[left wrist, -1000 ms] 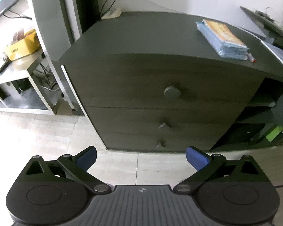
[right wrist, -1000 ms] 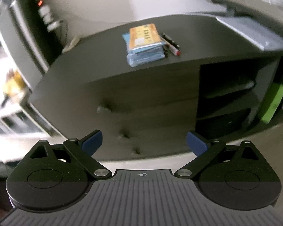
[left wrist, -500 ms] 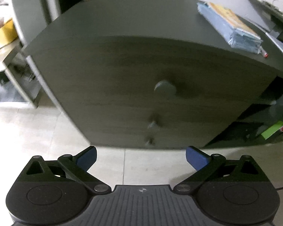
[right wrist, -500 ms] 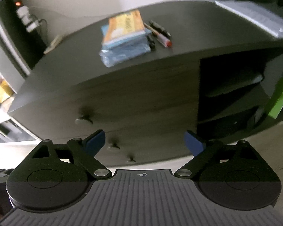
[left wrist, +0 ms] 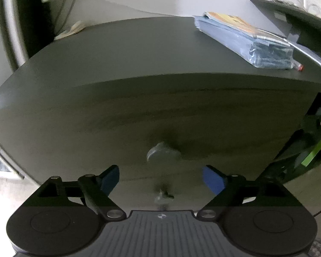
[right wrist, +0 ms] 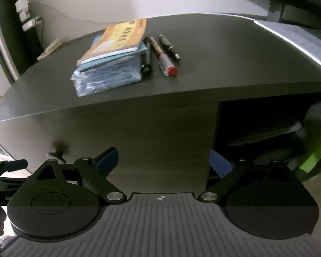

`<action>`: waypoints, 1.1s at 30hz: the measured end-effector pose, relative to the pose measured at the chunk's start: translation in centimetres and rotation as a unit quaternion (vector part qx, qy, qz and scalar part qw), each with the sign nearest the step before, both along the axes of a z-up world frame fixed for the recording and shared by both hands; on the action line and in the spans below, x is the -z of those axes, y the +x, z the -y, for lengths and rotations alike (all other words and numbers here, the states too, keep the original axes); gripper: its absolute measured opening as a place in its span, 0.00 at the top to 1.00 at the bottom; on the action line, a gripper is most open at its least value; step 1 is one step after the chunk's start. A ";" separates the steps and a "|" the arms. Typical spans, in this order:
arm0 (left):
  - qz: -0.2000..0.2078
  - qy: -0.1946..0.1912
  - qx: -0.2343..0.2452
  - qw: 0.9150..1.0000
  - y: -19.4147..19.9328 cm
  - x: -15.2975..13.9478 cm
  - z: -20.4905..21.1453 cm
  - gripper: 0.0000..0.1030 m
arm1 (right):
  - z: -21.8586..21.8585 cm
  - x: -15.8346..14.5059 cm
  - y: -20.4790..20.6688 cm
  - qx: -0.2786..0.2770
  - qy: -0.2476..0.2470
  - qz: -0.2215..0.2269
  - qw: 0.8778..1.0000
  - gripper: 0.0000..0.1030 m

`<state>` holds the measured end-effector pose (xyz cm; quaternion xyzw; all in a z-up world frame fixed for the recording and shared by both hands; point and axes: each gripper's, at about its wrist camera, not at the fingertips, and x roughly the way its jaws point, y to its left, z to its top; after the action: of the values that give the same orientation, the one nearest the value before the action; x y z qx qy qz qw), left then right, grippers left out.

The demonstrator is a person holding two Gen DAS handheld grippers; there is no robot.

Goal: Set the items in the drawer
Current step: 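Move the left tool down to the top drawer's round knob, then pull the top drawer open by its knob with the left tool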

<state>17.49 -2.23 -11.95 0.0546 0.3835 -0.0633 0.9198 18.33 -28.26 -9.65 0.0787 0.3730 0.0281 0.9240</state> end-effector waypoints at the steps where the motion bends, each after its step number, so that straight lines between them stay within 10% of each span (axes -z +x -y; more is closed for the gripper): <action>1: 0.001 0.004 0.003 1.000 0.5 0.2 0.2 0.14 | 0.2 0.2 0.5 -0.003 -0.004 -0.001 1.000 0.06; 26: -0.048 0.059 0.081 0.994 3.2 2.4 4.7 0.13 | 0.7 1.2 3.6 -0.093 -0.055 -0.066 0.992 0.07; 27: -0.048 0.061 0.084 0.993 2.9 2.4 4.7 0.13 | 0.8 1.7 3.4 -0.146 0.028 -0.100 0.984 0.60; 28: -0.047 0.063 0.087 0.993 2.5 2.3 4.8 0.13 | 0.2 2.9 3.1 -0.193 0.147 -0.147 0.959 0.92; 29: -0.043 0.067 0.091 0.993 2.0 2.1 4.9 0.13 | -1.7 3.6 2.2 -0.217 0.166 -0.166 0.948 0.88; 31: -0.046 0.058 0.096 0.993 0.9 1.3 4.5 0.14 | -8.0 3.6 -0.7 -0.227 -0.069 -0.116 0.965 0.58; 33: -0.050 0.044 0.097 0.993 -0.3 0.4 3.9 0.23 | -10.0 3.1 -2.6 -0.229 -0.120 -0.078 0.963 0.49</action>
<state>17.20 -6.14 -12.37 0.1289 0.4245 -0.1374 0.8856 15.75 -18.26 -12.76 -0.1186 0.4526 0.1880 0.8636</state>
